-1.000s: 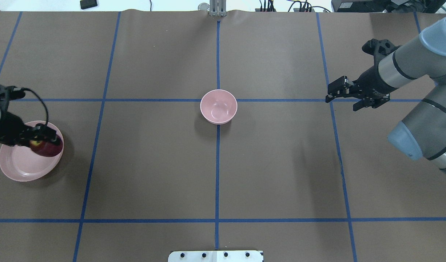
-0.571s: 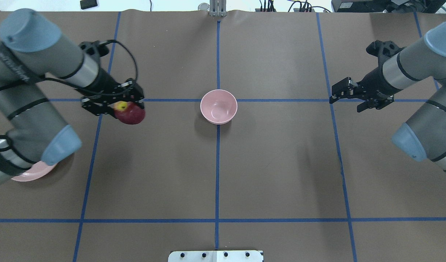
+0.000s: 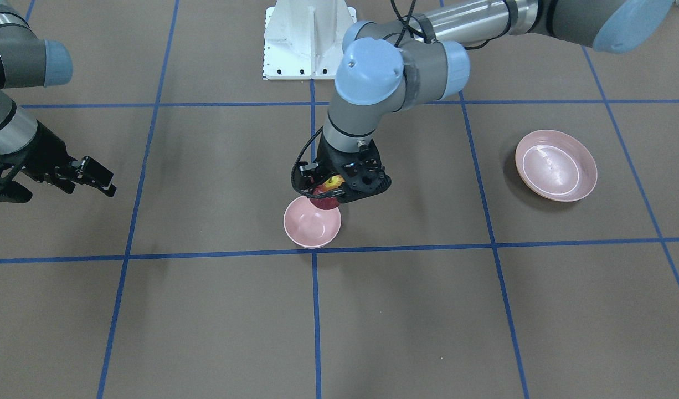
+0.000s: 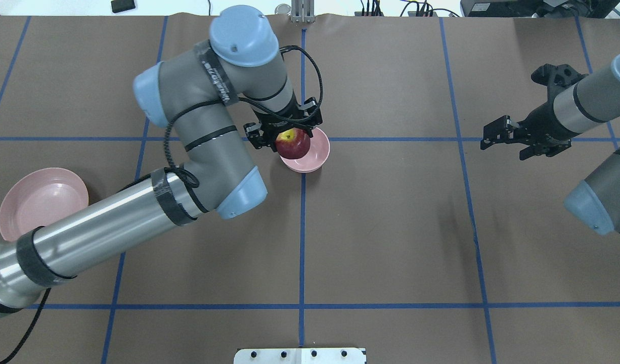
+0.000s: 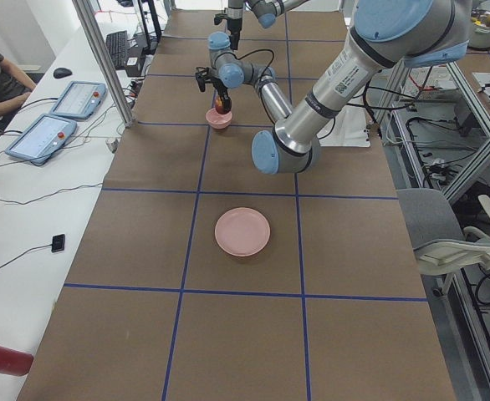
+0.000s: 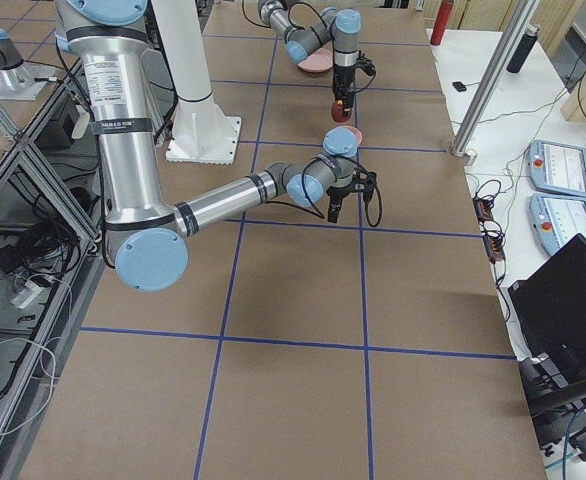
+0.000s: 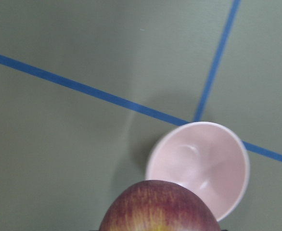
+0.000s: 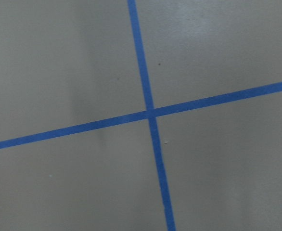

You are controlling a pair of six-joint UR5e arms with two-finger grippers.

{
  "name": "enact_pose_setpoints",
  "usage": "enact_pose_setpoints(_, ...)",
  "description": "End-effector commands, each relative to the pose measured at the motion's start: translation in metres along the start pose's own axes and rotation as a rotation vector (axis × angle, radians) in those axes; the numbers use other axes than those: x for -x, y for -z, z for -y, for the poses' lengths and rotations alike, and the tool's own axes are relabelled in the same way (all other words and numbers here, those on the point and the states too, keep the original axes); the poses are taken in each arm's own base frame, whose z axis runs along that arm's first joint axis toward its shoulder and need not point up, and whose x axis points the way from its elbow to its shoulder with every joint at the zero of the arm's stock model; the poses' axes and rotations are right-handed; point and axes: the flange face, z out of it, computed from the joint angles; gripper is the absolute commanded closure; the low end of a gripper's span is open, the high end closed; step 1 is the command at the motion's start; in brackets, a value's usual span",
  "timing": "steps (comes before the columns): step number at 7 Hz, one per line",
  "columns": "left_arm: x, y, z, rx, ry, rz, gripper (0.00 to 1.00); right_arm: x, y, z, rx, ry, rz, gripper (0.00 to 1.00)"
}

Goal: Move apple from plate to bowl
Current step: 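Lift the apple with the left gripper and carry it over the pink bowl, then lower the apple into the pink bowl and open the left gripper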

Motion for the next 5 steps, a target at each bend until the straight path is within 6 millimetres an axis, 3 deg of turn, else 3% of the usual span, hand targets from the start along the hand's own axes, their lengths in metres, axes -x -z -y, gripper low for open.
enact_pose_setpoints(1,-0.015,-0.030,-0.002,-0.027,-0.007,0.013,1.00,-0.002,0.000,0.000,-0.004,0.006,-0.003,0.00)
enact_pose_setpoints(3,-0.014,-0.050,0.000,-0.022,-0.017,0.001,1.00,-0.001,0.000,-0.001,-0.002,0.006,-0.002,0.00)
enact_pose_setpoints(5,-0.014,-0.052,-0.002,-0.020,-0.020,-0.001,1.00,-0.002,0.000,-0.001,-0.003,0.005,-0.004,0.00)
